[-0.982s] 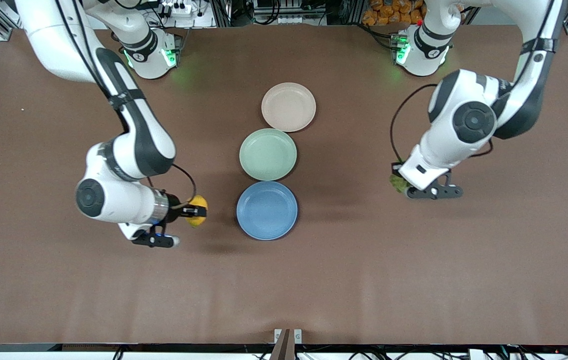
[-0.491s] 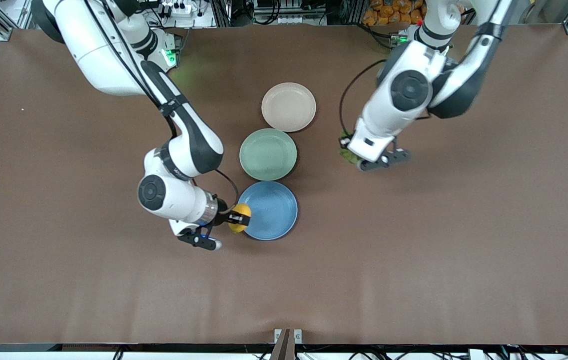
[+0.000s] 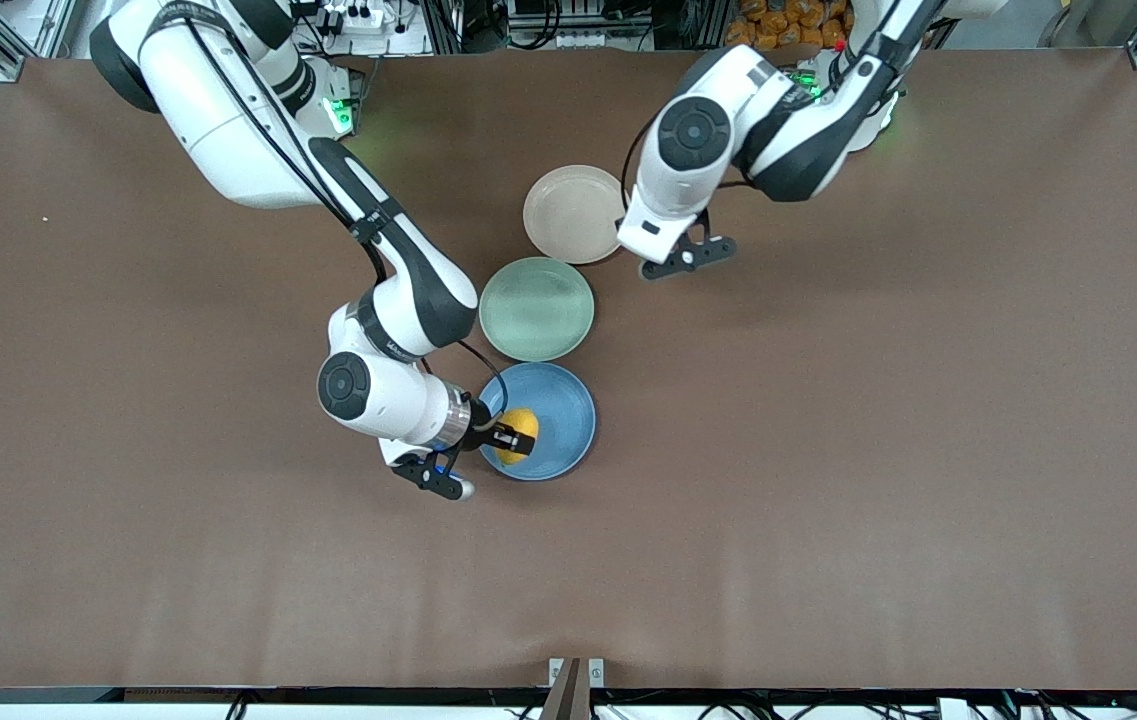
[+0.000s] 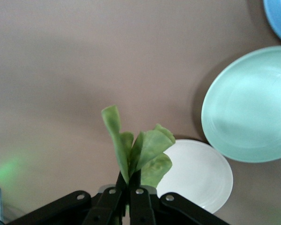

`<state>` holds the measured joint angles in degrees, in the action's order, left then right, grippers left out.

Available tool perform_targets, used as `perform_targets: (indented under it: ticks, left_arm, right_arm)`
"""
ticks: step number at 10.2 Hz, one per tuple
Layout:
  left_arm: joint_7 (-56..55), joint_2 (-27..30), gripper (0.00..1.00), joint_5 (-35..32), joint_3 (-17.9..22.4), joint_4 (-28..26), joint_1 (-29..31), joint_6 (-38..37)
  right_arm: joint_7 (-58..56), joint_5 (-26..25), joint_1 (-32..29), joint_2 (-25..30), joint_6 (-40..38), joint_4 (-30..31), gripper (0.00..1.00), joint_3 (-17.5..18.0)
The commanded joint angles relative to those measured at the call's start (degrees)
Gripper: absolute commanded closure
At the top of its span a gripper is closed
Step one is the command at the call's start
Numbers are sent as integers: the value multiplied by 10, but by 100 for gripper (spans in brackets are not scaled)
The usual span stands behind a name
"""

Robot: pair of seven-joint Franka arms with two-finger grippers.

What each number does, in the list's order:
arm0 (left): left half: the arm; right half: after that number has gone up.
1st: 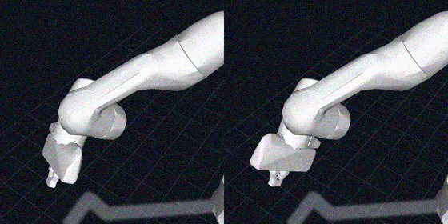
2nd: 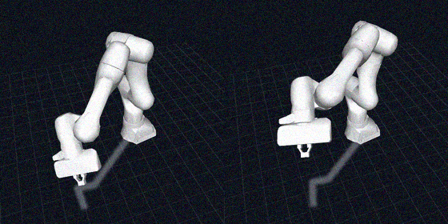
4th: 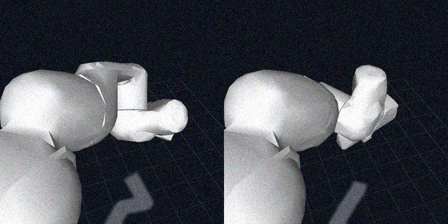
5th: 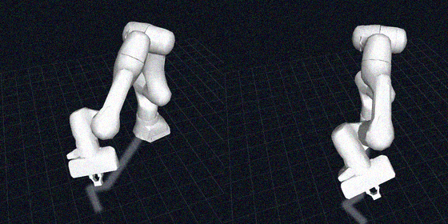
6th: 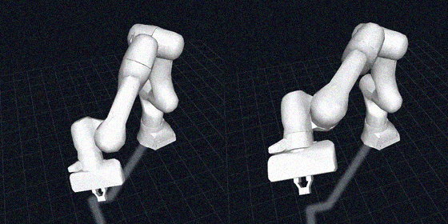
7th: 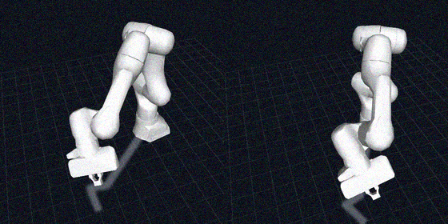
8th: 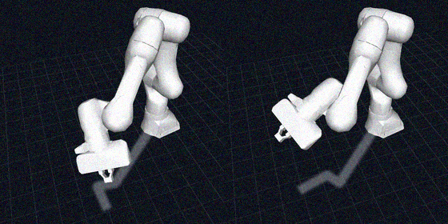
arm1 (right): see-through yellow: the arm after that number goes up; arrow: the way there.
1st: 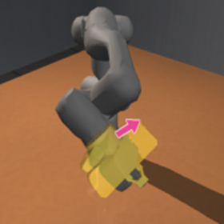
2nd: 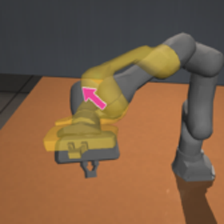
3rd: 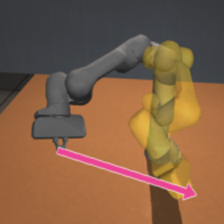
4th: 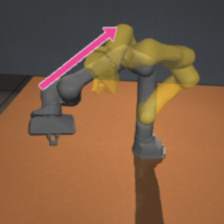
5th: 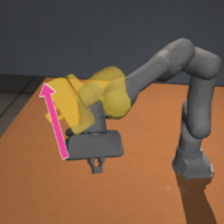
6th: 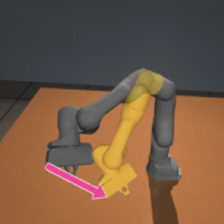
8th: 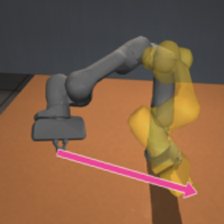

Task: Place lemon and lettuce in plates
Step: 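Carry the lemon to the blue plate while the left gripper carries lettuce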

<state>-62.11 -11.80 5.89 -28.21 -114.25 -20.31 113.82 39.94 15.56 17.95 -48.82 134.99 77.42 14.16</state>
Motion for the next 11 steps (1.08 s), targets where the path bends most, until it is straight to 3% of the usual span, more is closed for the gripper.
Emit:
perform_targets:
  ticks: [1, 2, 3, 5, 9, 10, 11]
  left_arm:
    - [-65, -3, 100, 7, -20, -16, -28, 32]
    - [-97, -17, 100, 6, -22, -16, -56, 53]
    - [-133, -35, 100, 4, -19, -16, -93, 74]
    - [-155, -67, 100, -24, -19, -17, -125, 84]
    - [-213, -129, 100, -73, -19, -15, -152, 111]
    - [-219, -132, 20, -83, -19, -12, -154, 115]
    - [-219, -129, 0, -96, -20, -7, -152, 115]
  right_arm:
    - [10, 7, -1, -23, 12, -28, 80, 7]
    - [15, 7, -1, -25, 12, -28, 45, 8]
    - [27, 7, 0, -31, 32, -27, 0, 13]
    - [23, 7, -3, -34, 53, -26, 0, 14]
    - [15, 2, -19, -19, 15, -28, 0, 11]
    - [-10, -3, -24, -3, -49, -31, 0, 3]
    - [-46, 1, -27, 13, -106, -35, 0, -19]
